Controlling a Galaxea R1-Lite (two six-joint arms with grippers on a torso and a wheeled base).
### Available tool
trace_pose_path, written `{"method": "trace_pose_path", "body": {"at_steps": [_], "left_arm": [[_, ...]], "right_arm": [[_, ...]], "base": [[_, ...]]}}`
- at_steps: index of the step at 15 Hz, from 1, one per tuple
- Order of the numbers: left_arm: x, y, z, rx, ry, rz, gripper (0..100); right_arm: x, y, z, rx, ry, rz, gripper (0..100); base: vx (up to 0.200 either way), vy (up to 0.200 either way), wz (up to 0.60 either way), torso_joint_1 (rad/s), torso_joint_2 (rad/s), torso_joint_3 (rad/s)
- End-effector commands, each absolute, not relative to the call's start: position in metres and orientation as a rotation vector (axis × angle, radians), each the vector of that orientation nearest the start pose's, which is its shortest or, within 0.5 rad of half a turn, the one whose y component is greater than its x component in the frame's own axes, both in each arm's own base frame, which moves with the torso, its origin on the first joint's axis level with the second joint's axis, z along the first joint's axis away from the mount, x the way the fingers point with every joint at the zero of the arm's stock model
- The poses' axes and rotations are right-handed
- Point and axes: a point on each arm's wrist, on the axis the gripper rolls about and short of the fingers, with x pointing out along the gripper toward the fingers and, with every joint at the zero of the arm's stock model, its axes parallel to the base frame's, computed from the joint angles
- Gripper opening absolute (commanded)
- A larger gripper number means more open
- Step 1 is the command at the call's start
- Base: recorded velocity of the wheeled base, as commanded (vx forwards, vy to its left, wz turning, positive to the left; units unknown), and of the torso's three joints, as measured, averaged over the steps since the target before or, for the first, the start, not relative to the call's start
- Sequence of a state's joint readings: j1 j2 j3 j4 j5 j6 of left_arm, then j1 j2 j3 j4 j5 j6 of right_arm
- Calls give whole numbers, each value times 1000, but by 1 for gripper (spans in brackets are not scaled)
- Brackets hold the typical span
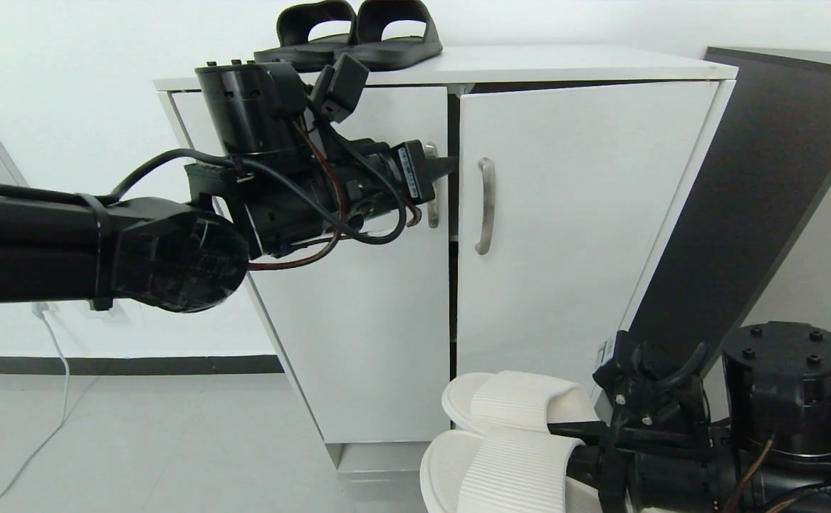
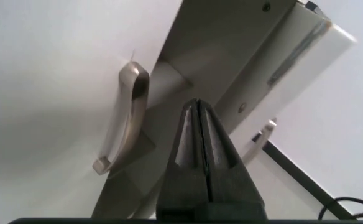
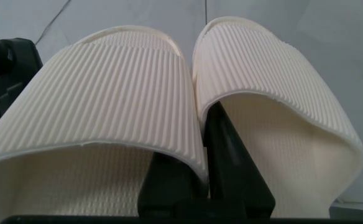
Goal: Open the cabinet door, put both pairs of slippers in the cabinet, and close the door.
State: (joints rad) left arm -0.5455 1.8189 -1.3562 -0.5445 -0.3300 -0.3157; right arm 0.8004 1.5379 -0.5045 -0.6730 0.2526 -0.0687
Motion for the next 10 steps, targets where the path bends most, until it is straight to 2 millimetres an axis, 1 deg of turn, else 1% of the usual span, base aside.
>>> {"method": "trace_pose_path", "body": {"at_steps": [1,6,8,10], "left_arm": [[313,-198,285,-303,68,-878,0],[314,-199,286,-301,83,-880,0],[313,-199,284,-299,85,-881,0],[308,-204,279,-295,102,-896,0]], "right_arm": [[163,176,152,-165,331,1055,0],[162,178,151,-167,335,1064,0],[161,178,150,-169,340,1068,0],[158,180,142,-196,362,1084,0]], "base": [[0,0,0,0,0,0],[0,0,0,0,0,0],[-200,0,0,5,0,0],[-200,0,0,2,5,0]]}}
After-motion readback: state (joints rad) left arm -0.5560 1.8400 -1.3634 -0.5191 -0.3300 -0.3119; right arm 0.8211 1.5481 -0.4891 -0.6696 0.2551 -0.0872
